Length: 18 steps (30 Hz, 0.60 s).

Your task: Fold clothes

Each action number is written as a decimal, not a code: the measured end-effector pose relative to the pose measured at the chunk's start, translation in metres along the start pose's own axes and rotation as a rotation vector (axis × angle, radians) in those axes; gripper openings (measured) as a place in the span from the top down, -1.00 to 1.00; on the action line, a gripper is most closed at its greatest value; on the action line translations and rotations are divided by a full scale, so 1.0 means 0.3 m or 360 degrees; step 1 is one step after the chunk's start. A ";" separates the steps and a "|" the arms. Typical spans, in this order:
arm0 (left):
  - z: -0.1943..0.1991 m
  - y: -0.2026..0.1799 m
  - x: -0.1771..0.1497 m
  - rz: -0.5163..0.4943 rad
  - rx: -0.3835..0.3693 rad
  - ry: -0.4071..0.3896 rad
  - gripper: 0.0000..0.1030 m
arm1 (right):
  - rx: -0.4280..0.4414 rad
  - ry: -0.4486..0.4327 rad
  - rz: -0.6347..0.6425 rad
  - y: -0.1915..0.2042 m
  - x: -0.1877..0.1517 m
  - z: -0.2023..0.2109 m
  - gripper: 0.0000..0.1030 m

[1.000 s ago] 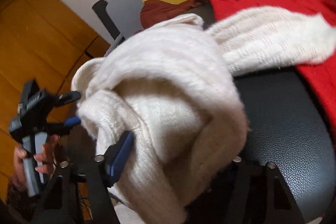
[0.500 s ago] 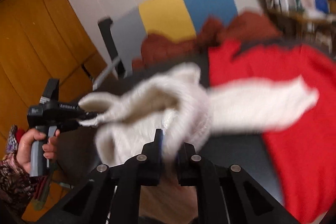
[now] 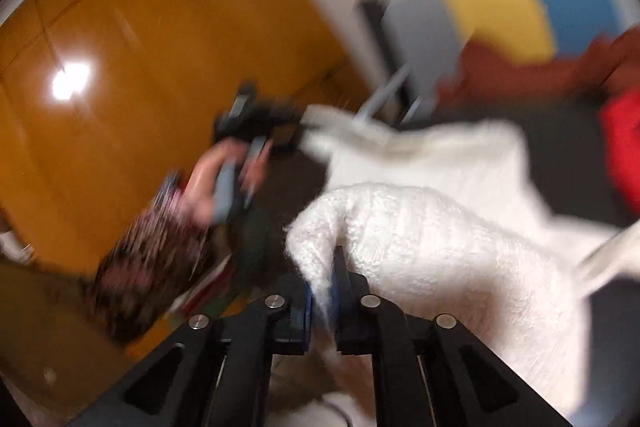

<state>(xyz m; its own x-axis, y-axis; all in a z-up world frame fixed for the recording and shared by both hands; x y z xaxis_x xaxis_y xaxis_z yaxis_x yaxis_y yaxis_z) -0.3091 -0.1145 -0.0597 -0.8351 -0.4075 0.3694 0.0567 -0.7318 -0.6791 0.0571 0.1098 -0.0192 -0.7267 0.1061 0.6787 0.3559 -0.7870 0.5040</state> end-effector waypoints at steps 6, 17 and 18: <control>0.008 0.256 -0.087 0.0107 0.0144 0.0040 0.87 | -0.0363 -0.0217 -0.0492 -0.371 0.087 0.089 -0.47; -0.037 0.340 -0.171 0.0053 0.0256 0.0101 0.87 | -0.1116 -0.0037 -0.1119 -1.051 0.065 0.048 0.19; -0.039 0.337 -0.167 0.0046 0.0260 0.0103 0.87 | -0.1106 -0.0037 -0.1101 -1.062 0.084 0.040 0.66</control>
<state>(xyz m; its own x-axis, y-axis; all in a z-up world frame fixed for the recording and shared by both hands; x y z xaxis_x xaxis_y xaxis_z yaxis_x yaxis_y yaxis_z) -0.2679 -0.1618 -0.1542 -0.8651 -0.3973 0.3062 0.1647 -0.8016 -0.5747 -0.0676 0.3705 -0.1564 -0.6302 0.6847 0.3662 -0.5749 -0.7284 0.3727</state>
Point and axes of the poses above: each gripper's, at about its wrist camera, not at the fingertips, and z roughly against the way its jaws point, y to its left, x to its top, the point moved 9 cm from there along -z, roughly the way its jaws point, and after that the axes turned 8 degrees about -x, right-handed, at the moved point
